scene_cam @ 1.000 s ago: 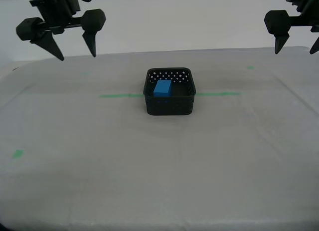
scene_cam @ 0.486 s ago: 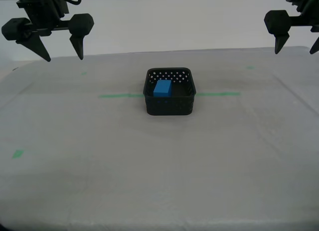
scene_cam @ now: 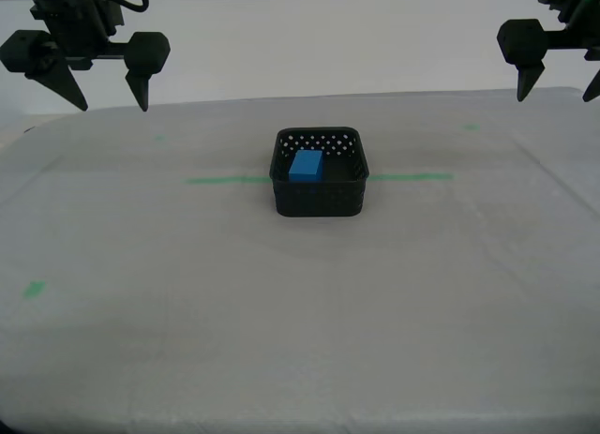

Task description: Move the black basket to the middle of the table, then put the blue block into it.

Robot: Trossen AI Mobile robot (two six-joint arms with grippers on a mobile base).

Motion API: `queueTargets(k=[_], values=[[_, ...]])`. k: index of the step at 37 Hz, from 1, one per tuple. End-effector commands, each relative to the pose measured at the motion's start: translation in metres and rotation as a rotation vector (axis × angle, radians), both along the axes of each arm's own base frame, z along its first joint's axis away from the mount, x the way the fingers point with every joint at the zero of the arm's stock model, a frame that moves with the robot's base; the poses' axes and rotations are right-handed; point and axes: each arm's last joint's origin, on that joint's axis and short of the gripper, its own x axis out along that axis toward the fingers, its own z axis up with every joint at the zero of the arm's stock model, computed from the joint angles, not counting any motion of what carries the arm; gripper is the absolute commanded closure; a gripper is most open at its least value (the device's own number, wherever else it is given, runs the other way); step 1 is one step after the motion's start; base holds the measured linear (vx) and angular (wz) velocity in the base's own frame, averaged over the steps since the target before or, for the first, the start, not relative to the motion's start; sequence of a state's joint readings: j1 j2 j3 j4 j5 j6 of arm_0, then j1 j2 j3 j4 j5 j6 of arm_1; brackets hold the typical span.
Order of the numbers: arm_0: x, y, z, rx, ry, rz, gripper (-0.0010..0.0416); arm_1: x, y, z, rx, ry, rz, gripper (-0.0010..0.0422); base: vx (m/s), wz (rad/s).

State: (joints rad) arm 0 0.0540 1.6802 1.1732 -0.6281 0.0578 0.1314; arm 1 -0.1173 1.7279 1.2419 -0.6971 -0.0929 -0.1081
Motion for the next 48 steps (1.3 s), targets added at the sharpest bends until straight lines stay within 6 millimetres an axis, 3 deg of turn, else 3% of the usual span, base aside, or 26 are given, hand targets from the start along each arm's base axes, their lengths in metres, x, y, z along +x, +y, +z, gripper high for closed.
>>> queueTargets(k=[1, 48], values=[[0.0, 0.0003, 0.0002, -0.002, -0.002, 0.001, 0.0007, 0.0001, 0.0002, 0.0007, 0.007, -0.002, -0.006, 0.0012, 0.0, 0.0], [0.0, 0.0003, 0.0002, -0.002, -0.001, 0.001, 0.0007, 0.001, -0.0004, 0.0009, 0.006, -0.014, -0.007, 0.0012, 0.0, 0.0]])
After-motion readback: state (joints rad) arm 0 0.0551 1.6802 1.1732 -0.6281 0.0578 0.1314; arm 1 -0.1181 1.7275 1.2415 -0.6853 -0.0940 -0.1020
